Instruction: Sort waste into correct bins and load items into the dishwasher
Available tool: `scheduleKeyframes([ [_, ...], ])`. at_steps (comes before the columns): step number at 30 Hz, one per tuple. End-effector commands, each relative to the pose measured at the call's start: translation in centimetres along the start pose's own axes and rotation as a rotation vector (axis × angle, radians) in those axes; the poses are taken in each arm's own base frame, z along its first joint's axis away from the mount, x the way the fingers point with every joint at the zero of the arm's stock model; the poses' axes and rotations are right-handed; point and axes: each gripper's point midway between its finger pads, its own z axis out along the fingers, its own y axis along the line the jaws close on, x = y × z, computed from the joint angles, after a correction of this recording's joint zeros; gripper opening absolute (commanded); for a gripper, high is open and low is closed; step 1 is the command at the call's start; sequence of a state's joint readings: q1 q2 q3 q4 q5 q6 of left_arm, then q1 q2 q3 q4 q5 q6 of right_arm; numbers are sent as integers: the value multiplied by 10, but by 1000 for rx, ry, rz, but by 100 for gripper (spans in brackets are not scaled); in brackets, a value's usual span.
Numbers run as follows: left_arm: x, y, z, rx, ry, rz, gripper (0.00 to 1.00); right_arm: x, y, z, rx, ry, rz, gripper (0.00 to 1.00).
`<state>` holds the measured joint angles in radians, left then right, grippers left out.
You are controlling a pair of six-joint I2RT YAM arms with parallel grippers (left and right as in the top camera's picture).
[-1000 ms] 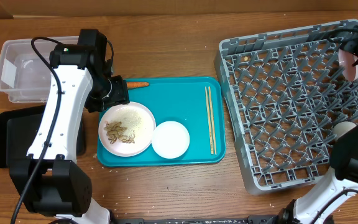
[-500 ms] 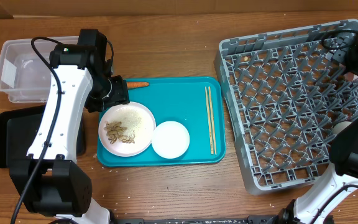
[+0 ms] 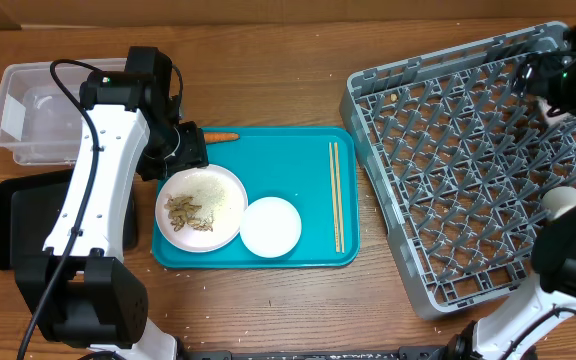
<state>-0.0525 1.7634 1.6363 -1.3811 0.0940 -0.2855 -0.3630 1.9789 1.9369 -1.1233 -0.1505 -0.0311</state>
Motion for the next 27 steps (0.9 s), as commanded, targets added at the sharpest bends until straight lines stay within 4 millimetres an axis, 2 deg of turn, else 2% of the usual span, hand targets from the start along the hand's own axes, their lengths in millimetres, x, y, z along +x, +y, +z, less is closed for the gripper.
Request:
scheduleKeyframes([
  [1, 0, -6, -11, 22, -32, 1, 65, -15, 24, -49, -74, -116, -75, 90],
  [5, 0, -6, -11, 22, -31, 1, 65, -13, 29, -69, -76, -141, -82, 91],
  [8, 0, -6, -11, 22, -32, 1, 65, -3, 35, -77, -105, -117, -79, 91],
  [17, 0, -6, -11, 22, -32, 2, 68, 42, 66, -82, -229, 60, -69, 91],
  [21, -1, -6, -11, 21, -32, 2, 70, 63, 93, -81, -254, 134, -120, 91],
  [27, -1, -5, -11, 18, -33, 5, 72, 113, 160, -85, -317, 275, -281, 92],
])
